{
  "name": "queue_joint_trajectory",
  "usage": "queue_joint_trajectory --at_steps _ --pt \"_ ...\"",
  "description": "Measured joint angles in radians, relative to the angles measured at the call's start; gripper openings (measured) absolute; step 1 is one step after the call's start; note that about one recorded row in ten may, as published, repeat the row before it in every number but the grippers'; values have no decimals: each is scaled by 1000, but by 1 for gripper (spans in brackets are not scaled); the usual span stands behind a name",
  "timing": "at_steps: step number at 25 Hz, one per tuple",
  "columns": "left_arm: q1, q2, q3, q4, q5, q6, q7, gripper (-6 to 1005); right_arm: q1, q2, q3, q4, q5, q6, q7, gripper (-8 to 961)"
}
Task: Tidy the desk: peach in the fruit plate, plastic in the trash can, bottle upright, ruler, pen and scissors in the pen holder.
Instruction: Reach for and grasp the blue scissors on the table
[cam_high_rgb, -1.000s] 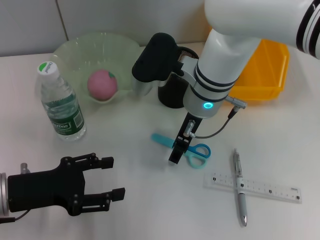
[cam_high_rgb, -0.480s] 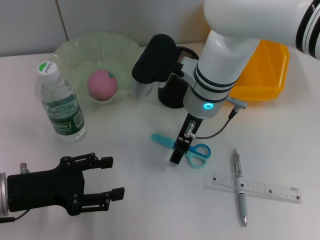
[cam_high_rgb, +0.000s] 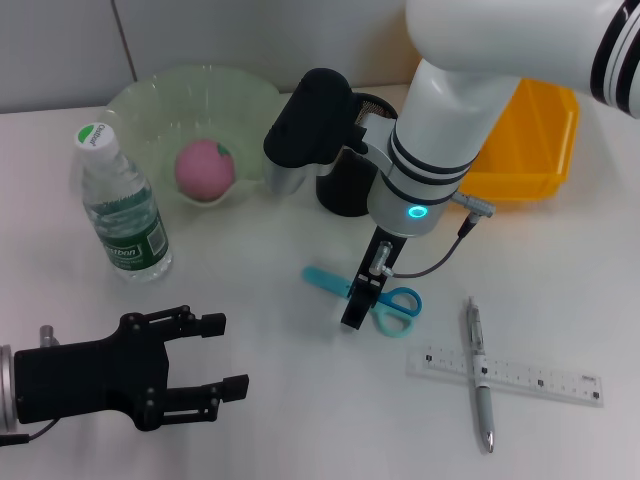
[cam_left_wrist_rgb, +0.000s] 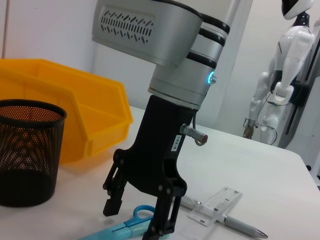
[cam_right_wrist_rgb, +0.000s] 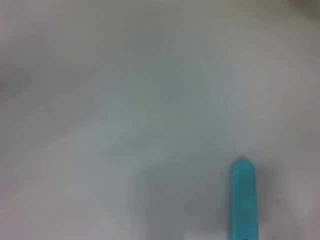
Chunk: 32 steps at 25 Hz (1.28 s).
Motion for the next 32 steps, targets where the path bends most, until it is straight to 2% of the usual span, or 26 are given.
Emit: queue_joint_trajectory --at_steps 26,31,32 --pt "0 1 0 0 0 1 -2 800 -5 0 -27 -1 -1 0 7 760" --pt "0 3 0 0 -5 2 -3 800 -6 0 -26 -1 -1 1 7 541" --pt "0 3 -1 0 -5 2 -3 800 -6 0 -26 -1 0 2 7 527"
